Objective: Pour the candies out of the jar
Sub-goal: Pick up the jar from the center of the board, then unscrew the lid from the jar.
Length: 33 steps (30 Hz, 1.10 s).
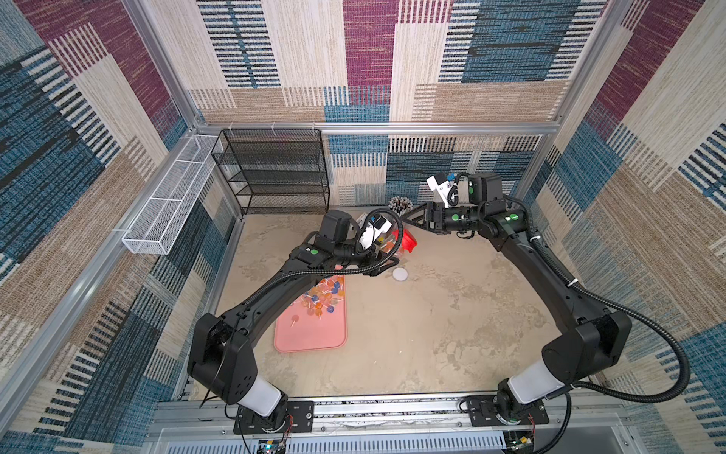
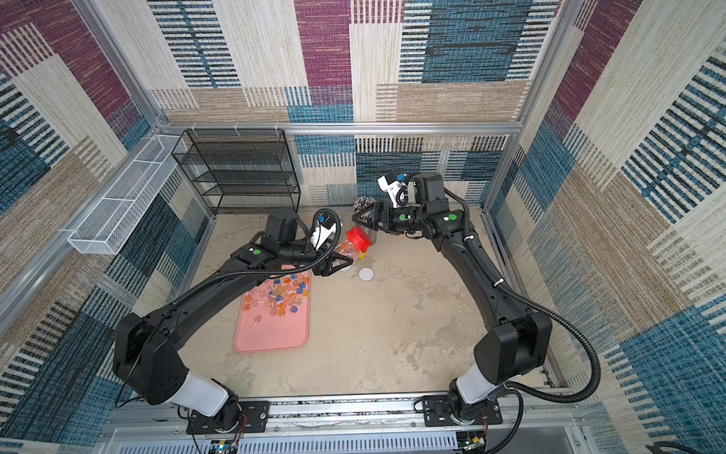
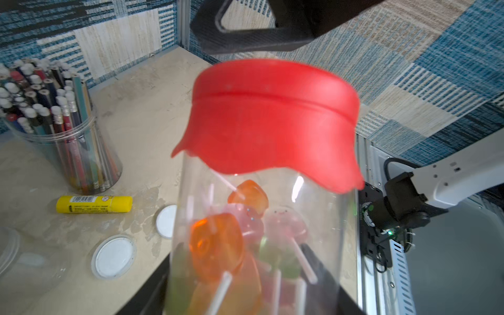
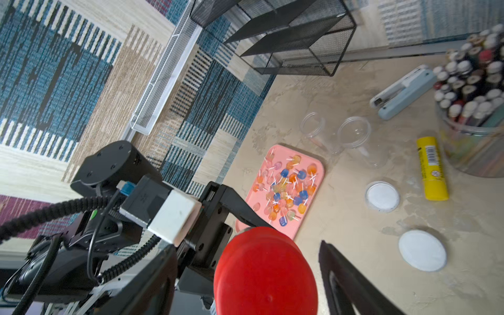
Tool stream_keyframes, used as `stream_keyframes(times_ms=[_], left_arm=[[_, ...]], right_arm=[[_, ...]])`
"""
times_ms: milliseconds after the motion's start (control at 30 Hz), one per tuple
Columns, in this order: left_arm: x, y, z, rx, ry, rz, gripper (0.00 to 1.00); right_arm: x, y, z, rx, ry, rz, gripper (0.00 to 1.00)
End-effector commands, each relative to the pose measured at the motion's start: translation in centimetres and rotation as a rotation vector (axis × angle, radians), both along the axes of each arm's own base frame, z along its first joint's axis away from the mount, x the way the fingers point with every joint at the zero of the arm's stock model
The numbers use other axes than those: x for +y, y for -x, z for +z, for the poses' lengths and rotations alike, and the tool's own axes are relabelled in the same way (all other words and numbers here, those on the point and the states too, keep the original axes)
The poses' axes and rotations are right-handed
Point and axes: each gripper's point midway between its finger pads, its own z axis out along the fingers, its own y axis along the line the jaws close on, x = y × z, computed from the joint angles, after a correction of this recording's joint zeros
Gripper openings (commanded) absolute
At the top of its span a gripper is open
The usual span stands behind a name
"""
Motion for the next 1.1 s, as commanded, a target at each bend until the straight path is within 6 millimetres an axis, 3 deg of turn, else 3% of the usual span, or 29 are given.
stream_keyframes(times_ms=[0, 300, 733, 1067], left_arm=[[0.7, -2.2, 1.0, -0.070, -0.007, 0.114, 0.00], [0.9, -2.8, 0.8, -0.081, -0.021, 0.141, 0.00], [0.7, -2.6, 0.4, -0.067, -0.030, 0.139, 0.00], [0.8, -2.8, 0.6, -0.068, -0.021, 0.151, 0.00]], right_arm=[[-0.5, -1.1, -0.6, 0.004, 0.016, -0.118, 0.84], [0.0, -0.9, -1.7, 0.030, -0.061, -0.230, 0.84], [2.8, -1.4, -2.3, 0.030, -0.067, -0.205, 0.77], [3.2, -1.3, -3.5, 0.041, -0.035, -0.224, 0.73]])
